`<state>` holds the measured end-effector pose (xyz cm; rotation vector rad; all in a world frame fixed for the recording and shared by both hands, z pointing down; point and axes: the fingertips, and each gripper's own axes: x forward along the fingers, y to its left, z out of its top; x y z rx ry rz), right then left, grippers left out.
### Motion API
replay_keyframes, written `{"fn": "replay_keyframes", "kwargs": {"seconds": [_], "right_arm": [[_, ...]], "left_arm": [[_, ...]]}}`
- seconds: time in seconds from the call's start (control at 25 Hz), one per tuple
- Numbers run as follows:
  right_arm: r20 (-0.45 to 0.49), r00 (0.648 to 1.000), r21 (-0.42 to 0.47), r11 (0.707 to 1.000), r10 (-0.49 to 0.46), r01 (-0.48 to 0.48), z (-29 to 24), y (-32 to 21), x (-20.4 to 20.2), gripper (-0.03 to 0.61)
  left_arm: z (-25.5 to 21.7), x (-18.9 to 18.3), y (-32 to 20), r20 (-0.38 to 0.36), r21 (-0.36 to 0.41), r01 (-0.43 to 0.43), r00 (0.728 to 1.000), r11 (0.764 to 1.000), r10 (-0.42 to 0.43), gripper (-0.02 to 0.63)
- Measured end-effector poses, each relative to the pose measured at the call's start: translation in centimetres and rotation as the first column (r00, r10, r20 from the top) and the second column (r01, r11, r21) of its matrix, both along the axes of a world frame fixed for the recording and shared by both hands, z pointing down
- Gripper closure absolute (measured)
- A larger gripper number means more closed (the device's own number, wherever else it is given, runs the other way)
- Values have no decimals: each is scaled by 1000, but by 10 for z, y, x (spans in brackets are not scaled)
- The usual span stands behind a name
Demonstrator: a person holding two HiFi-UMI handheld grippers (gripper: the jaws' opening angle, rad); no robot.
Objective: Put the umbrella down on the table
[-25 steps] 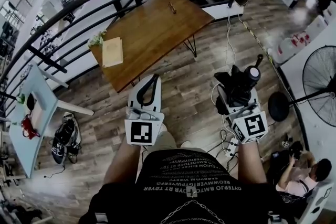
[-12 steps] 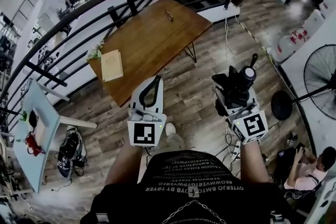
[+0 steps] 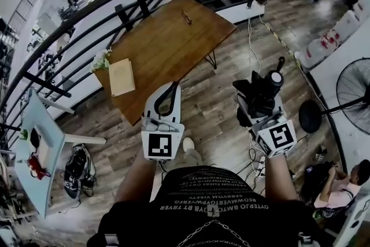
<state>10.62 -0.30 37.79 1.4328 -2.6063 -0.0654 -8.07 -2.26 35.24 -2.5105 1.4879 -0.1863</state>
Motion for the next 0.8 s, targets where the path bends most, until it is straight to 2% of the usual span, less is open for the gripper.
{"fn": "replay_keyframes", "kwargs": {"seconds": [0.32,0.44,0.52,0.8], "right_arm": [[-5,1000,-4,1000,4,-4,1,-37,-13,331],[0,1000,0,1000,18,-18,-3,-49,-14,332],[0,1000,4,1000,25,-25,-6,-57,-17,331],[-10,999,28,999,44,-44,-21,-75,-32,331]], "left_arm": [[5,-8,-38,9,-11,-14,1000,1000,14,583],[2,-13,-51,22,9,-10,1000,1000,9,584],[-2,-19,-60,13,25,-5,1000,1000,4,583],[-6,-35,-89,-8,1,-7,1000,1000,7,583]]}}
